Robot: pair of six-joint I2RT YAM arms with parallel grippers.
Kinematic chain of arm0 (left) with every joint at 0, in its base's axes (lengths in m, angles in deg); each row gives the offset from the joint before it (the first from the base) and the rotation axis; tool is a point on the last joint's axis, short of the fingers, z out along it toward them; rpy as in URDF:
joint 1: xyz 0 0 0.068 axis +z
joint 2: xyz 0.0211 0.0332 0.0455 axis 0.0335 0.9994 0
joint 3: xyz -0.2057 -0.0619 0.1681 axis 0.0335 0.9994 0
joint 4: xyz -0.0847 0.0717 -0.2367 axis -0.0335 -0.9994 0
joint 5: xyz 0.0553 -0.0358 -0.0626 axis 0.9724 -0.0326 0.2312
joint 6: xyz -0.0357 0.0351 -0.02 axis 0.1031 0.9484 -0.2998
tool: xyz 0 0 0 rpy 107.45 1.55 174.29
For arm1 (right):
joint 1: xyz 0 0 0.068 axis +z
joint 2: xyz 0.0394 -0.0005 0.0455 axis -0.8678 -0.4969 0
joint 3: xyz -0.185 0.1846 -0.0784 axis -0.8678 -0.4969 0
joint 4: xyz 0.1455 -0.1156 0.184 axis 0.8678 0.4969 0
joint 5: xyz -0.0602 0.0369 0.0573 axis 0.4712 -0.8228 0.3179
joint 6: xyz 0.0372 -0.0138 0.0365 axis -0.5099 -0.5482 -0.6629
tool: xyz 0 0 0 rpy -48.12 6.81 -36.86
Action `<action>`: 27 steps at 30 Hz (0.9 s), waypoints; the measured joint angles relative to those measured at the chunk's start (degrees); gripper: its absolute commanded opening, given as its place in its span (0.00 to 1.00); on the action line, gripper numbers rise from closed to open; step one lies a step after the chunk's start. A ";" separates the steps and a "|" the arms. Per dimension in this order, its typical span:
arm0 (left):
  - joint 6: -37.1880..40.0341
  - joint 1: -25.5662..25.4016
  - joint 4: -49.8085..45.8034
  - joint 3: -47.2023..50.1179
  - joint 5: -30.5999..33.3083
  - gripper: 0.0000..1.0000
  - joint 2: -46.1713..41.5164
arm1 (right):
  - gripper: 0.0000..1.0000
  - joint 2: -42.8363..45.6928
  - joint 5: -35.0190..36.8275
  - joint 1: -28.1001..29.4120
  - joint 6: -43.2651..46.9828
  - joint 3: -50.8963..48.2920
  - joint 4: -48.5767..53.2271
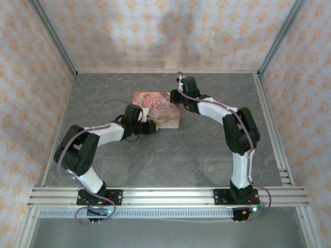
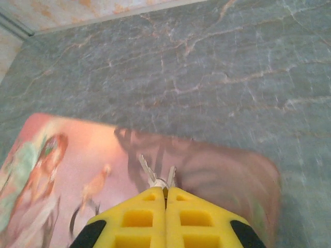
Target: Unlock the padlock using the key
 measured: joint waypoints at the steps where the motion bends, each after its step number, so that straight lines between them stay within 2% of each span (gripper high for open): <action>1: -0.02 0.11 -0.98 -0.57 -0.44 0.00 0.00 | 0.00 2.23 -0.37 -0.20 -0.68 -2.78 -1.29; 9: -1.18 0.31 -6.84 -3.80 -4.46 0.00 -0.24 | 0.00 22.60 -5.90 -0.94 -8.15 -25.70 -14.64; 15: -2.86 0.42 -8.92 -5.31 -6.97 0.00 -0.24 | 0.00 33.11 -10.99 -0.94 -15.82 -41.97 -26.84; 21: -4.66 0.66 -10.78 -7.48 -9.75 0.00 -0.24 | 0.00 34.58 -14.73 -0.81 -23.76 -52.61 -38.88; 27: -6.29 1.07 -11.56 -8.98 -11.54 0.00 -0.24 | 0.00 30.42 -15.30 1.22 -29.97 -56.37 -52.70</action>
